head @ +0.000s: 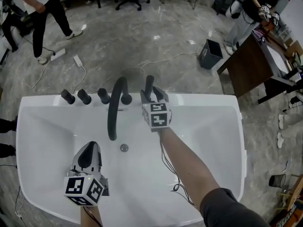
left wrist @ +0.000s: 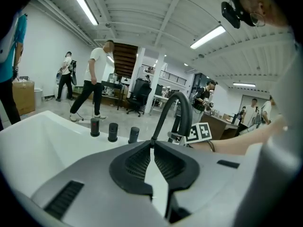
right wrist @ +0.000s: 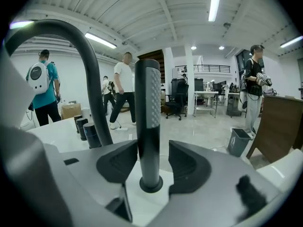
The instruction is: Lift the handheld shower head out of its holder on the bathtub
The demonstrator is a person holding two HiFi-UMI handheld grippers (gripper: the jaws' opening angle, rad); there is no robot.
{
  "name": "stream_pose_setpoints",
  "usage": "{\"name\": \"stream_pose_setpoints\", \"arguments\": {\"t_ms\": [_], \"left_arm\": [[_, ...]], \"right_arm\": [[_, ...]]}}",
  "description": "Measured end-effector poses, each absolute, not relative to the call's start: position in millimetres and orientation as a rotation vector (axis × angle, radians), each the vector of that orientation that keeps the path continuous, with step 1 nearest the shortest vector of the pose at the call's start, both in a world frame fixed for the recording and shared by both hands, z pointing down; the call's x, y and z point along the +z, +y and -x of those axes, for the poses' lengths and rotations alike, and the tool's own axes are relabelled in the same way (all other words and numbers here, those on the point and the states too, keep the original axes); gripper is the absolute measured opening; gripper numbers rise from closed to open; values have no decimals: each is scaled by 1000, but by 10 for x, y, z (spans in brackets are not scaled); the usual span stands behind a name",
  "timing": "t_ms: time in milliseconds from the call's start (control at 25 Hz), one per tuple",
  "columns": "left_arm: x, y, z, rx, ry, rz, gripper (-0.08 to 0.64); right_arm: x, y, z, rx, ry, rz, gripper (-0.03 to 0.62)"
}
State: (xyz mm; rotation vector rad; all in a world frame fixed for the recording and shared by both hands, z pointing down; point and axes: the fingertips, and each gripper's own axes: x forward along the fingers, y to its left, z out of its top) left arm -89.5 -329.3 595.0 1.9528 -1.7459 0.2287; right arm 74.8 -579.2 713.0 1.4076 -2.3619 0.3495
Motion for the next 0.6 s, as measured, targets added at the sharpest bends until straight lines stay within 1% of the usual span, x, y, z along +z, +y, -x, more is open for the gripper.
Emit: {"name": "stream_pose_setpoints", "arguments": {"t_ms": [40,160,320,440,600], "left_arm": [[5951,-3282,906,229,-1748,-1951,34],[5983,-3247,936,221,-1751,-1938,34],[6010,-3195,974,230,-1755,-1929,34],[5974,-3176,994,224,-1764,-1928,34],[5928,-3131,966,223,-1762,-1924,34]], "right_arm": [[7123,-5806,-735,347,-2364,-1400,207],[7121,-5822,-706,329,-2363,-1388,146],[7142,-5801,-697,338,-2355,-1390,143],[7140,-5774,-654,277,-2349,-1350,143],[6891,-5715,-658,228,-2382,-1378,143]]}}
